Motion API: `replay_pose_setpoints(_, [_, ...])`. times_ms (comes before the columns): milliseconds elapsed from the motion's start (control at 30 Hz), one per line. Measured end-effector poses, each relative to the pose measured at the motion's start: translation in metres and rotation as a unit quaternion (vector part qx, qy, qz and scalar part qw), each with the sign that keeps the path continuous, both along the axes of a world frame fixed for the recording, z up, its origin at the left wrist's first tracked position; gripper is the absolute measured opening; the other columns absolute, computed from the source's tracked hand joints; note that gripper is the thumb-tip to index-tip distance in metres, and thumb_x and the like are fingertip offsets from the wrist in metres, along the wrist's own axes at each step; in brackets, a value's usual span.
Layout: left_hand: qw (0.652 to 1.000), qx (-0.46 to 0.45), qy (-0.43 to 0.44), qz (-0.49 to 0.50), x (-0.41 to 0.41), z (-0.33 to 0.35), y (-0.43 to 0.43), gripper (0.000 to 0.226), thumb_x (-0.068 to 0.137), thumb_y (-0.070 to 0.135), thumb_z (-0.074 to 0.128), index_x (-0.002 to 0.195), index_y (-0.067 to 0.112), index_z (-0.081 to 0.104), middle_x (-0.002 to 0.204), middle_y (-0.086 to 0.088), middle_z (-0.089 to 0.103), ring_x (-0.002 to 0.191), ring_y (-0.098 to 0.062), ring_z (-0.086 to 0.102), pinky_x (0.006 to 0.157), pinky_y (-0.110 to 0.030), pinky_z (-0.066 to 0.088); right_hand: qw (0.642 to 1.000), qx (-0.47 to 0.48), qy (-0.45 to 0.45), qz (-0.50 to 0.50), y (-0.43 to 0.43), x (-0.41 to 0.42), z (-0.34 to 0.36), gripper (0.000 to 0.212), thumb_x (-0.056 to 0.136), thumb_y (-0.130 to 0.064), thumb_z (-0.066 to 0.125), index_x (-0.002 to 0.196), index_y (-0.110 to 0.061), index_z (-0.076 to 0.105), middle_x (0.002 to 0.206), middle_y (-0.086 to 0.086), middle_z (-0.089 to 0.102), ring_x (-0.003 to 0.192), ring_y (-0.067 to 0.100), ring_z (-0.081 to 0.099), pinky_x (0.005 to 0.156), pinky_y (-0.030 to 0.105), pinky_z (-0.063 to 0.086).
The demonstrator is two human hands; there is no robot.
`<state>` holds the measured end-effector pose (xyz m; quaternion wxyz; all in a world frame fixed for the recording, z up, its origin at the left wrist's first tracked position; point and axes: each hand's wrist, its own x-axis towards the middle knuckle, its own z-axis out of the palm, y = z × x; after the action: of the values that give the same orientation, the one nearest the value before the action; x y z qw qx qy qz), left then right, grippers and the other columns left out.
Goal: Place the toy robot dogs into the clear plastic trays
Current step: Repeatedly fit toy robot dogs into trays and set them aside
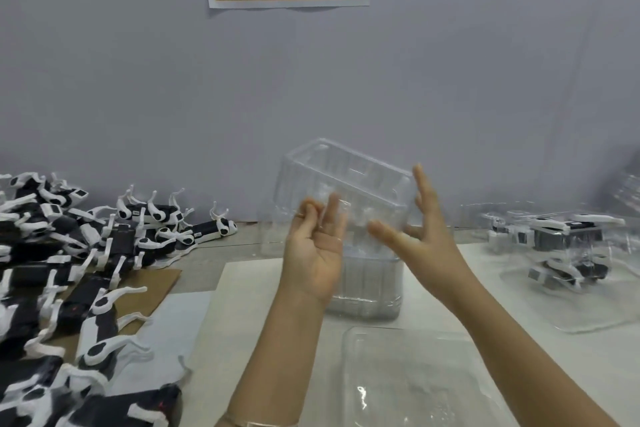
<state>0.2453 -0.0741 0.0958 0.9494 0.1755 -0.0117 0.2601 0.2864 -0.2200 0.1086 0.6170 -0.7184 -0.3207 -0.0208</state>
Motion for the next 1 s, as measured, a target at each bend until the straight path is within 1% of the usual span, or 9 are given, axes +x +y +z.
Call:
replay_pose_setpoints(100, [0.976,0.176,0.13,-0.009,-0.002,-0.023,0.008,0.009,0.087,0.015,0.062,0.091,0.008,0.063,0.081,-0.003,0.07,0.078,-0.018,0.073,0.077,-0.032,0.06,0.997,0.022,-0.065,-0.02,0.015,0.025,-0.005,0.048,0.079,-0.039,0.076,0.112,-0.057,0.045,0.121,-0.041,0.038,0.129,0.004,0.043,0.095,0.021,0.041])
replay_pose_setpoints(233, [0.749,0.472,0.443,0.143,-0.018,-0.048,0.039,0.03,0.085,0.037,0.07,0.072,0.012,0.061,0.07,0.001,0.064,0.049,-0.014,0.056,0.057,-0.026,0.046,0.991,-0.119,-0.064,-0.015,-0.003,0.051,-0.025,0.044,0.077,-0.045,0.076,0.114,-0.049,0.052,0.11,-0.03,0.052,0.092,-0.009,0.052,0.079,0.023,0.04])
replay_pose_setpoints(300, [0.694,0.472,0.48,0.255,-0.024,-0.052,0.044,0.044,0.074,0.056,0.066,0.066,0.017,0.047,0.064,0.004,0.052,0.06,-0.02,0.048,0.057,-0.03,0.036,0.972,-0.228,-0.051,0.015,-0.01,0.055,-0.041,0.06,0.072,-0.057,0.072,0.126,-0.053,0.046,0.143,-0.011,0.047,0.12,0.005,0.051,0.097,0.032,0.044])
replay_pose_setpoints(400, [0.752,0.468,0.37,0.28,-0.009,-0.049,0.045,0.064,0.061,0.072,0.063,0.107,0.03,0.05,0.109,0.011,0.051,0.101,-0.011,0.049,0.084,-0.031,0.04,0.954,-0.295,-0.023,0.038,-0.008,0.05,-0.05,0.096,0.061,-0.079,0.056,0.147,-0.053,0.02,0.161,-0.008,0.019,0.147,0.017,0.022,0.118,0.045,0.026])
replay_pose_setpoints(500, [0.782,0.516,0.307,0.169,0.015,-0.056,0.045,0.065,0.09,0.053,0.059,0.147,0.039,0.03,0.149,0.015,0.032,0.132,-0.005,0.03,0.1,-0.027,0.028,0.951,-0.309,0.02,0.027,-0.003,0.054,-0.051,0.094,0.07,-0.083,0.039,0.151,-0.048,0.007,0.162,-0.005,0.017,0.148,0.018,0.02,0.118,0.042,0.021])
replay_pose_setpoints(600, [0.77,0.524,0.336,0.141,0.023,-0.072,0.054,0.057,0.097,0.048,0.05,0.149,0.038,0.029,0.155,0.008,0.03,0.142,-0.015,0.028,0.099,-0.028,0.028,0.922,-0.386,0.001,0.039,0.001,0.059,-0.056,0.078,0.094,-0.06,0.043,0.152,-0.045,-0.007,0.163,0.006,0.013,0.144,0.026,0.029,0.114,0.04,0.025])
replay_pose_setpoints(733, [0.789,0.513,0.319,0.113,0.015,-0.077,0.057,0.07,0.094,0.053,0.05,0.153,0.035,0.019,0.161,0.002,0.019,0.148,-0.013,0.016,0.106,-0.027,0.021,0.928,-0.356,0.061,0.095,-0.005,0.053,-0.045,0.106,0.09,-0.042,0.065,0.149,-0.04,-0.022,0.164,-0.002,-0.01,0.15,0.02,0.009,0.118,0.04,0.018])
replay_pose_setpoints(867, [0.788,0.477,0.338,0.193,-0.013,-0.081,0.045,0.065,0.093,0.047,0.057,0.148,0.032,0.028,0.154,0.007,0.029,0.14,-0.011,0.027,0.109,-0.03,0.026,0.969,-0.233,-0.079,0.008,-0.061,0.003,-0.032,0.066,0.071,-0.063,0.069,0.128,-0.059,0.036,0.135,-0.029,0.043,0.122,-0.007,0.044,0.099,0.029,0.04])
replay_pose_setpoints(1000, [0.744,0.497,0.39,0.216,-0.061,-0.095,0.034,0.006,0.092,0.024,0.063,0.095,0.027,0.059,0.105,0.013,0.06,0.105,-0.013,0.054,0.084,-0.026,0.04,0.814,-0.525,-0.147,0.201,-0.104,-0.051,-0.05,0.061,0.061,-0.087,0.055,0.117,-0.068,0.042,0.107,-0.044,0.052,0.1,-0.015,0.05,0.084,0.012,0.041])
